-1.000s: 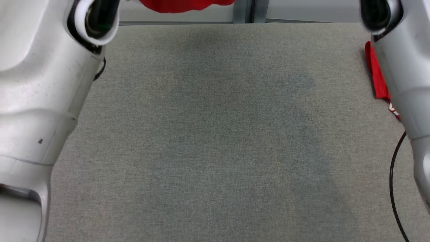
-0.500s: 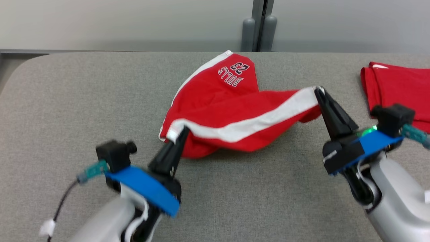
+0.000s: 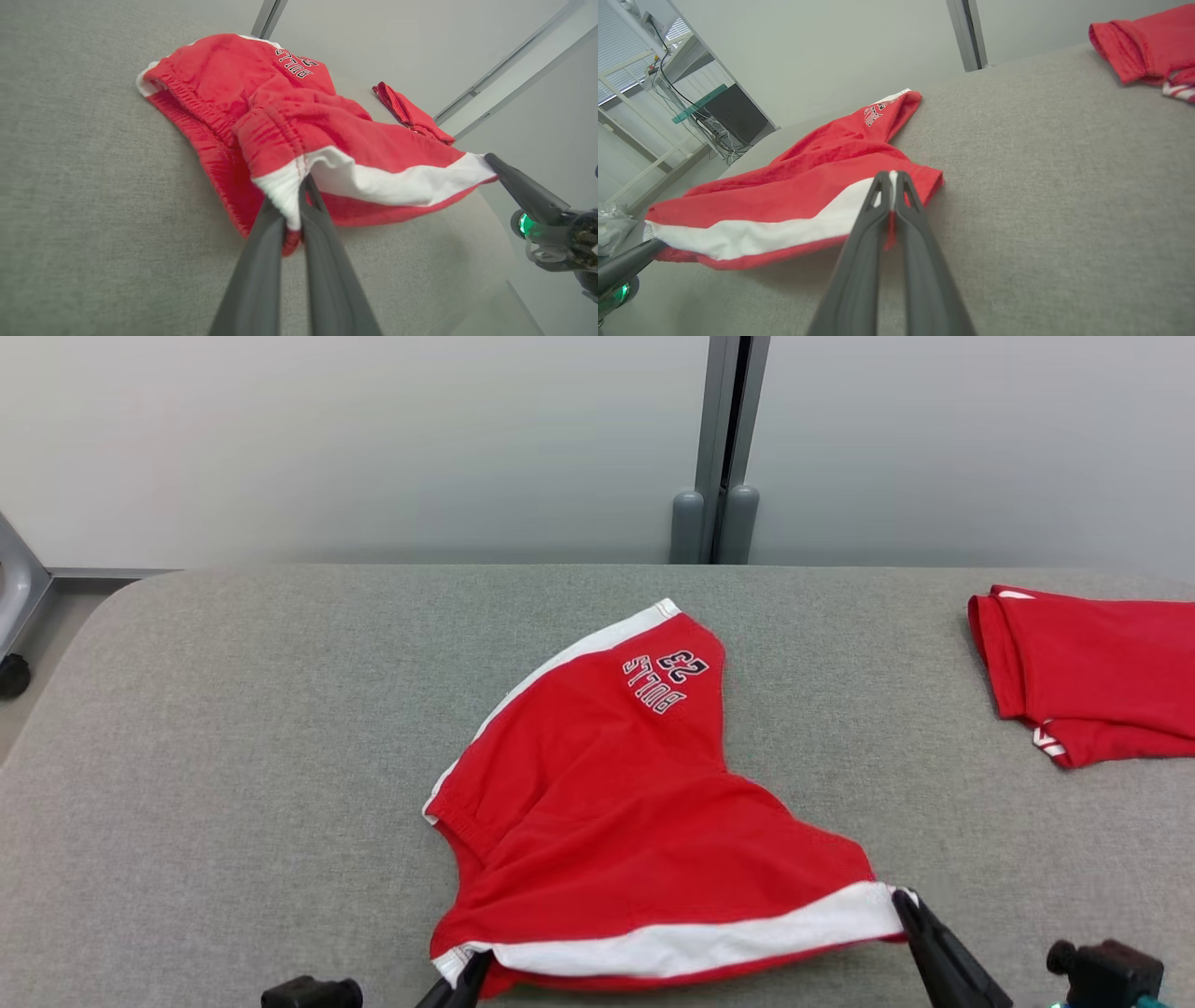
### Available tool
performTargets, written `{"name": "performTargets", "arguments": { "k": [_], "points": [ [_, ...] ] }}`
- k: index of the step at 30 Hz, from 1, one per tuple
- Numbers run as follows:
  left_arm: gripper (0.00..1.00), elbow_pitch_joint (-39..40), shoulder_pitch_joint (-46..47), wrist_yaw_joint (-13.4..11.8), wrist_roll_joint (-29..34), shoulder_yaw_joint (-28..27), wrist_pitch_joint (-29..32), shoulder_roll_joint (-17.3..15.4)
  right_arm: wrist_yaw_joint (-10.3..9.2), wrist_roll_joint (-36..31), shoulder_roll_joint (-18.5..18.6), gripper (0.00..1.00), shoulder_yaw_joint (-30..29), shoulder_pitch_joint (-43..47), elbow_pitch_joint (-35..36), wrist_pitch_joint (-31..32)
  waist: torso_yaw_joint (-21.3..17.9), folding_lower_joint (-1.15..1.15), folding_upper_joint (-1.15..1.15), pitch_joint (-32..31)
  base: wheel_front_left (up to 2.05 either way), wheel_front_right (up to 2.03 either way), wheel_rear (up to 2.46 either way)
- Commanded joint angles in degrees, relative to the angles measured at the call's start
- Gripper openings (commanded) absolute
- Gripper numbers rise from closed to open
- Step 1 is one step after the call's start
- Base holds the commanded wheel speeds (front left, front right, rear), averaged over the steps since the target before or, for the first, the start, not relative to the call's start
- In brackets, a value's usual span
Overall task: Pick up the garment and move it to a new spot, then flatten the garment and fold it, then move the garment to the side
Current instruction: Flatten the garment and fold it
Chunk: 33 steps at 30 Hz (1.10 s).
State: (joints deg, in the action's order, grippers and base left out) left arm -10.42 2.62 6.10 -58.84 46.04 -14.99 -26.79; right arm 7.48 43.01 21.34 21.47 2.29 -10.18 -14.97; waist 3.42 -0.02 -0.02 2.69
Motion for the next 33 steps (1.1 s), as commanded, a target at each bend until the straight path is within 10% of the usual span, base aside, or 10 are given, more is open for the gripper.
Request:
{"name": "performTargets", "arguments": {
  "k": [1,18,33],
  "points": [
    [0.00,0.74,-1.20,-0.27,0.80,-0.31,-0.24,-0.69,0.03,-0.16,-0.59,0.00,-0.50,2.98,1.84,-0.28,-0.10,0.02,0.02,-0.21,0.00,0.00,0.00],
    [0.00,3.65,3.79,0.36,5.23,-2.78,-0.24,2.14,0.03,-3.63,1.97,0.00,-4.07,-7.70,2.05,0.55,1.42,0.02,0.02,3.00,0.00,0.00,0.00],
    [0.00,-7.36,20.89,1.54,6.11,-8.14,-0.25,11.77,0.03,-4.42,-0.33,0.00,6.58,-50.90,-27.89,6.87,8.73,0.02,0.02,16.24,0.00,0.00,0.00]
  ]
}}
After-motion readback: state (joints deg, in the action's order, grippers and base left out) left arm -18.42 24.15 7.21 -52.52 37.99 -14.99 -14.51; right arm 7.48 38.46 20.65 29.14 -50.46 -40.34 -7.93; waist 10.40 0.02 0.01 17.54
